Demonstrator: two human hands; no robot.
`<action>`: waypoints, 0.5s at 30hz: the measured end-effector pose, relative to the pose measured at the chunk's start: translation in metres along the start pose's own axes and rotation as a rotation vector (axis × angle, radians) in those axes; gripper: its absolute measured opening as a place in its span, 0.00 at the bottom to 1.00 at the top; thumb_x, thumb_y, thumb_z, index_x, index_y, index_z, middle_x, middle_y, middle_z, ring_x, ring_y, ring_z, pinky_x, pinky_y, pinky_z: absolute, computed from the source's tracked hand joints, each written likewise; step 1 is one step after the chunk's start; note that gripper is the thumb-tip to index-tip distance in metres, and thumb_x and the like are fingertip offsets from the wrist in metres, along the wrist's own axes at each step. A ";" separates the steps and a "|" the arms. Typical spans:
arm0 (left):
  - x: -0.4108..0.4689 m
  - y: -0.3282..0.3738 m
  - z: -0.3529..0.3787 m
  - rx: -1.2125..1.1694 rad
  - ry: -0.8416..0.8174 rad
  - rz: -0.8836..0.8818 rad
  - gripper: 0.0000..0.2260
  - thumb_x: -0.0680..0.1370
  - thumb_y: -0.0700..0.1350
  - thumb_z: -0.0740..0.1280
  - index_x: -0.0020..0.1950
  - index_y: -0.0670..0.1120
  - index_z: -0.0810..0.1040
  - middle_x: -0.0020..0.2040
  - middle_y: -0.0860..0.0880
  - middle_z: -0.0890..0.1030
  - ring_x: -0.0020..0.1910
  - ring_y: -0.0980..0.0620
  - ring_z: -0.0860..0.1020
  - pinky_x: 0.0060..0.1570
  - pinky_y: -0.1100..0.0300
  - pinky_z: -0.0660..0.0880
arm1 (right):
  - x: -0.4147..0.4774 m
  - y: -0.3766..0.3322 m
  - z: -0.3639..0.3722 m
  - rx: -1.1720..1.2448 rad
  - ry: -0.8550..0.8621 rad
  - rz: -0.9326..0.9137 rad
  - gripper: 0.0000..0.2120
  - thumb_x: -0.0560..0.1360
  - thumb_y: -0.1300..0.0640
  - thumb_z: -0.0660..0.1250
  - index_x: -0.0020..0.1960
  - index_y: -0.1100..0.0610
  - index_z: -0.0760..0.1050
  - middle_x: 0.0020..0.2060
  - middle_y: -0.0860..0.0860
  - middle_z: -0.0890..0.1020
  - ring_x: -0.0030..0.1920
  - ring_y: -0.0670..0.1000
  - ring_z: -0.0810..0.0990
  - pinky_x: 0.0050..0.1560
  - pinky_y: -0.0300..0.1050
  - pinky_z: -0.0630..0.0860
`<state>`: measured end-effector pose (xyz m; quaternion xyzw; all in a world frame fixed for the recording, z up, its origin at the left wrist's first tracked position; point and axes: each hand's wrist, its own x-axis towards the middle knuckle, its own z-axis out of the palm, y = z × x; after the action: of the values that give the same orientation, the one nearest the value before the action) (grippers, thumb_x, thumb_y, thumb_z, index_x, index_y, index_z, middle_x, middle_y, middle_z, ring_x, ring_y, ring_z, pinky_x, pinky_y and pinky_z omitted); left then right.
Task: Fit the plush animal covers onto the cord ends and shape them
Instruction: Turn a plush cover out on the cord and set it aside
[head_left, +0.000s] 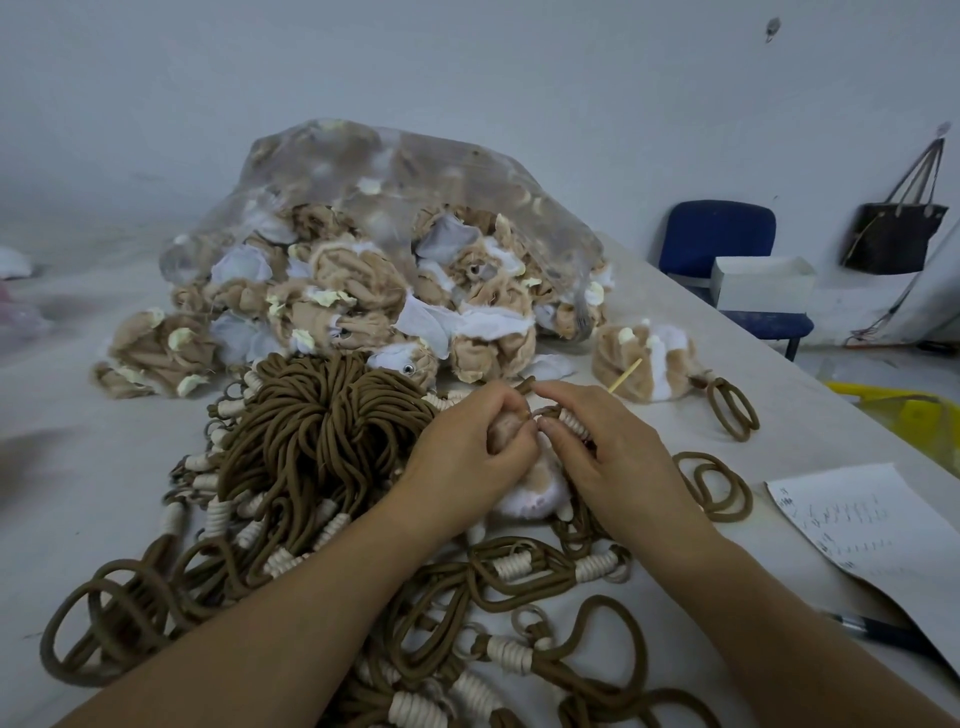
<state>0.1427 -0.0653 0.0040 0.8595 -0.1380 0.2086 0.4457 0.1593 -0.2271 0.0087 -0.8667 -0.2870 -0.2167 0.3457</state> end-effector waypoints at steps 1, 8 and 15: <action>0.000 -0.001 0.000 0.003 -0.005 -0.006 0.05 0.77 0.48 0.67 0.44 0.56 0.73 0.36 0.55 0.77 0.33 0.58 0.75 0.34 0.63 0.70 | -0.001 -0.001 0.000 0.014 -0.016 -0.001 0.15 0.79 0.56 0.62 0.66 0.49 0.73 0.53 0.41 0.75 0.53 0.36 0.71 0.52 0.24 0.65; 0.001 -0.004 -0.004 -0.215 0.013 -0.028 0.06 0.80 0.46 0.64 0.44 0.54 0.77 0.39 0.55 0.79 0.37 0.60 0.76 0.38 0.64 0.73 | 0.000 -0.004 -0.001 0.023 -0.020 0.032 0.13 0.80 0.55 0.60 0.63 0.51 0.75 0.54 0.42 0.78 0.53 0.36 0.72 0.53 0.25 0.66; 0.003 -0.008 -0.004 -0.314 -0.027 -0.048 0.05 0.78 0.51 0.64 0.46 0.56 0.78 0.42 0.58 0.81 0.44 0.61 0.79 0.44 0.67 0.75 | 0.000 -0.003 -0.001 0.013 -0.047 0.067 0.15 0.79 0.51 0.62 0.66 0.47 0.73 0.58 0.42 0.78 0.55 0.39 0.74 0.55 0.34 0.70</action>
<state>0.1480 -0.0573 0.0019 0.7850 -0.1543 0.1621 0.5777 0.1573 -0.2265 0.0109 -0.8784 -0.2674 -0.1827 0.3515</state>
